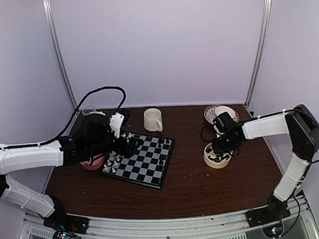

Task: Set up the chess pieces on the board

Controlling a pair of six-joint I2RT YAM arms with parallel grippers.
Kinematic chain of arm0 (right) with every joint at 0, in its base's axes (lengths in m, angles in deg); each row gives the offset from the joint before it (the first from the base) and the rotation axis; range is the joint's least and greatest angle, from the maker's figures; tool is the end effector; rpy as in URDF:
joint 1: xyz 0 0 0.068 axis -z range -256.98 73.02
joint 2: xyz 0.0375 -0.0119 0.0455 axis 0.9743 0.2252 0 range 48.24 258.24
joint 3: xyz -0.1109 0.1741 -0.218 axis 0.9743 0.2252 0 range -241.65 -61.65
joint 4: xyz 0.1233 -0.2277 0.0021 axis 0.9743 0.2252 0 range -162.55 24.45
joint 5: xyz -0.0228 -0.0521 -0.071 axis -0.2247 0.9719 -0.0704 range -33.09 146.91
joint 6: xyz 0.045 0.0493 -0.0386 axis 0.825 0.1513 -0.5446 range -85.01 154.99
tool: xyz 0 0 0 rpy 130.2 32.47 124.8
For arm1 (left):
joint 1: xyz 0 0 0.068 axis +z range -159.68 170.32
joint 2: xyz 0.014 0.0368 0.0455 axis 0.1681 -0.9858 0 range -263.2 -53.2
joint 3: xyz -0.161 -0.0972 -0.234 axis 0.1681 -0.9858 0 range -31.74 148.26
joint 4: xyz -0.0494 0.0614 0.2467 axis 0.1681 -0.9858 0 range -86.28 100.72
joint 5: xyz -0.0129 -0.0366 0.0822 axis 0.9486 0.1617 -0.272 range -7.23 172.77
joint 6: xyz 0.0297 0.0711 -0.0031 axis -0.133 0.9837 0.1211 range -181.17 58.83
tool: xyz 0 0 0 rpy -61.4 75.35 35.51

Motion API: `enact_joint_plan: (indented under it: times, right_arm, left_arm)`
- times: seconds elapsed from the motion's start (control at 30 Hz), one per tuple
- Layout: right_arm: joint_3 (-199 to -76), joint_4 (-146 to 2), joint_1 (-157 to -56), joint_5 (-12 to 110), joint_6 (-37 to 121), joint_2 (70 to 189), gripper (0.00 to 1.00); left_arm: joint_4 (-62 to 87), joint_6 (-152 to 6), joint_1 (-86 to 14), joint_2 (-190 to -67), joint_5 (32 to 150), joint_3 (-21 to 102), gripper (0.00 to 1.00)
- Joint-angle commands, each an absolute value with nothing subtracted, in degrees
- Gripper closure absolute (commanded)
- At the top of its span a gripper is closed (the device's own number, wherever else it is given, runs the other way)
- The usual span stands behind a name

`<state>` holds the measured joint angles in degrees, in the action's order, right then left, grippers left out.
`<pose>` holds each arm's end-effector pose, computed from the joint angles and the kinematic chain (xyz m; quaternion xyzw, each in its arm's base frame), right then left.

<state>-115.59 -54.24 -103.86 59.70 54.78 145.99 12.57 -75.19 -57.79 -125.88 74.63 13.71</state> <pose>0.3057 0.1512 0.1552 -0.0541 0.9688 0.0737 0.2304 0.2083 -0.2181 0.2754 0.2109 0.8171 -0.2237 0.4876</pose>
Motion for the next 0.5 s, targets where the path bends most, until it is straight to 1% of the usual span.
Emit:
enact_joint_plan:
  times: [0.0,0.4,0.43,0.47]
  right_arm:
    - [-114.61,-54.97,-103.55,58.83,54.44,143.63,0.89]
    - [-110.45,-58.04,-103.61,57.07,53.71,135.47,0.90]
    - [-110.48,-57.80,-103.61,57.09,53.59,135.42,0.90]
    - [-110.67,-57.17,-103.61,57.07,53.46,135.52,0.88]
  left_arm:
    - [13.40,-74.97,-58.07,-126.42,74.78,15.55,0.03]
    - [13.27,-74.80,-58.19,-126.39,74.69,15.61,0.03]
    - [13.27,-74.86,-58.19,-126.41,74.69,15.56,0.03]
    - [13.27,-74.80,-58.19,-126.43,74.68,15.56,0.03]
